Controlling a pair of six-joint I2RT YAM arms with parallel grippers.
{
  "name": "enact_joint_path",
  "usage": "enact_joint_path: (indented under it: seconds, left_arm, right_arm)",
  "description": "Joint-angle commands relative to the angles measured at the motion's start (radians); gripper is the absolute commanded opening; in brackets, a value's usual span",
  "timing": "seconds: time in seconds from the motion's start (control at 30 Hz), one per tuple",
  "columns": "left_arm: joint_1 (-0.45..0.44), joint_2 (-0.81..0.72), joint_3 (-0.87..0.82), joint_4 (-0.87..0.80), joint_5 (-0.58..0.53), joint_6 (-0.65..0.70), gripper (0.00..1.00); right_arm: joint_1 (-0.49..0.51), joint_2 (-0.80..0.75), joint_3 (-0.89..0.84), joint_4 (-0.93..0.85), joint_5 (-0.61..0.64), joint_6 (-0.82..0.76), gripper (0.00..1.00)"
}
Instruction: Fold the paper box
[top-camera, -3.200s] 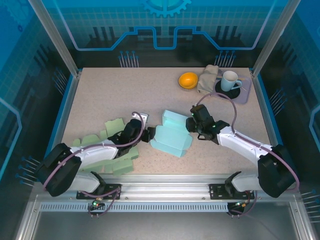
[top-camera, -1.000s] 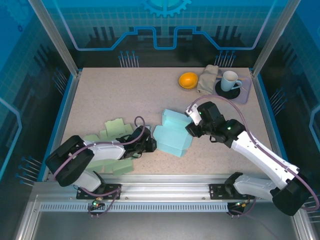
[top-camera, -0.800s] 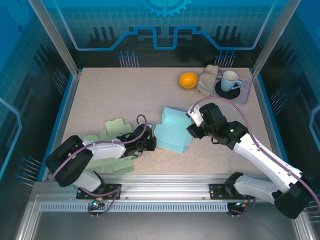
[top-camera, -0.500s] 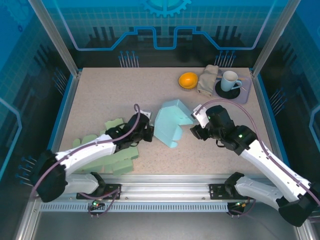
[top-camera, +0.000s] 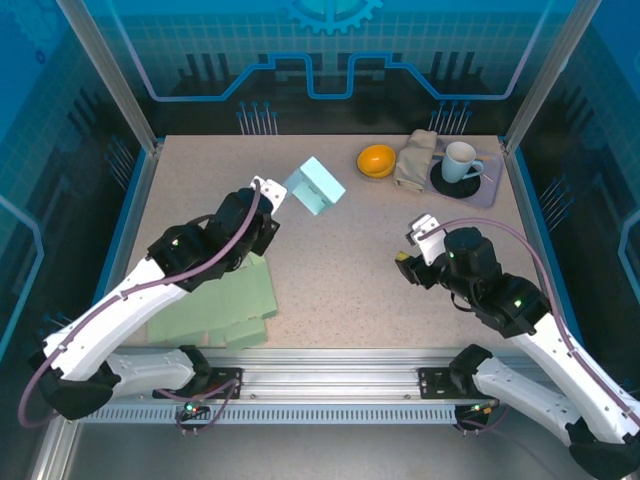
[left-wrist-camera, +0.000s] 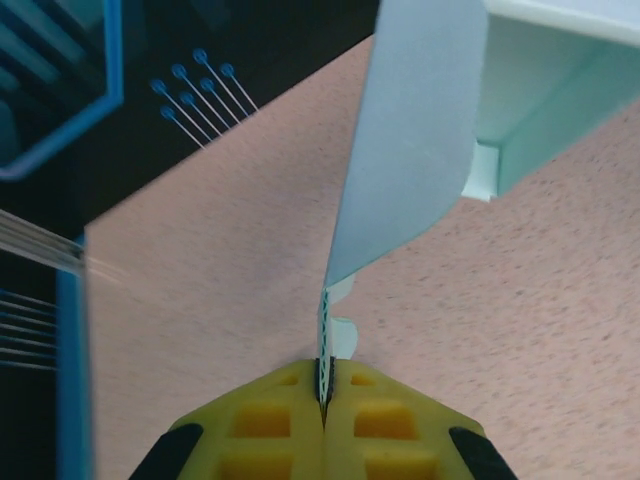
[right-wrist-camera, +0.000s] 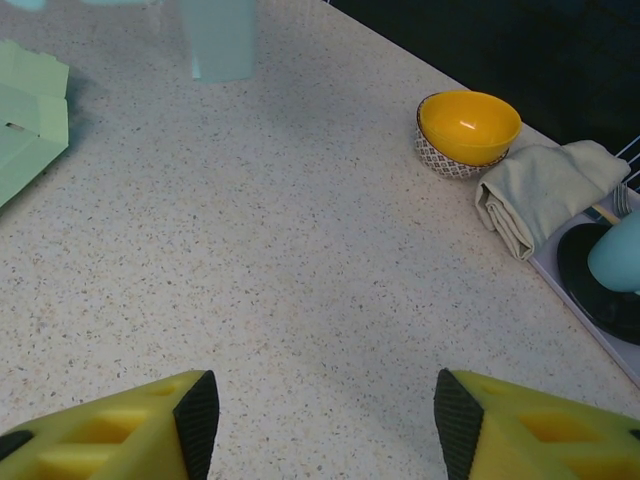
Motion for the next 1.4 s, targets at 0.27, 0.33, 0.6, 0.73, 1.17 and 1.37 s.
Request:
enact_joint_path:
  seconds: [0.27, 0.33, 0.6, 0.73, 1.17, 1.37]
  left_arm:
    - [-0.168, -0.046, 0.008, -0.07, -0.127, 0.608, 0.0]
    - [-0.194, -0.055, -0.015, -0.072, -0.131, 0.68, 0.0]
    - [-0.25, 0.001, -0.015, -0.126, -0.132, 0.822, 0.0]
    - [-0.265, 0.052, -0.023, -0.142, -0.167, 0.886, 0.0]
    - [-0.283, 0.376, 0.085, -0.239, -0.207, 0.876, 0.0]
    - [-0.281, 0.575, 0.255, -0.236, -0.203, 0.835, 0.02]
  right_arm:
    - [-0.006, -0.056, -0.029, 0.033, 0.026, -0.029, 0.69]
    - [-0.008, -0.069, -0.059, 0.042, 0.026, -0.031, 0.7]
    - [-0.017, -0.09, -0.086, 0.05, 0.029, -0.024, 0.72]
    - [-0.018, -0.108, -0.111, 0.064, 0.026, -0.01, 0.72]
    - [-0.034, -0.116, -0.128, 0.087, 0.006, 0.023, 0.73]
    - [-0.046, -0.134, -0.136, 0.086, 0.014, 0.025, 0.74]
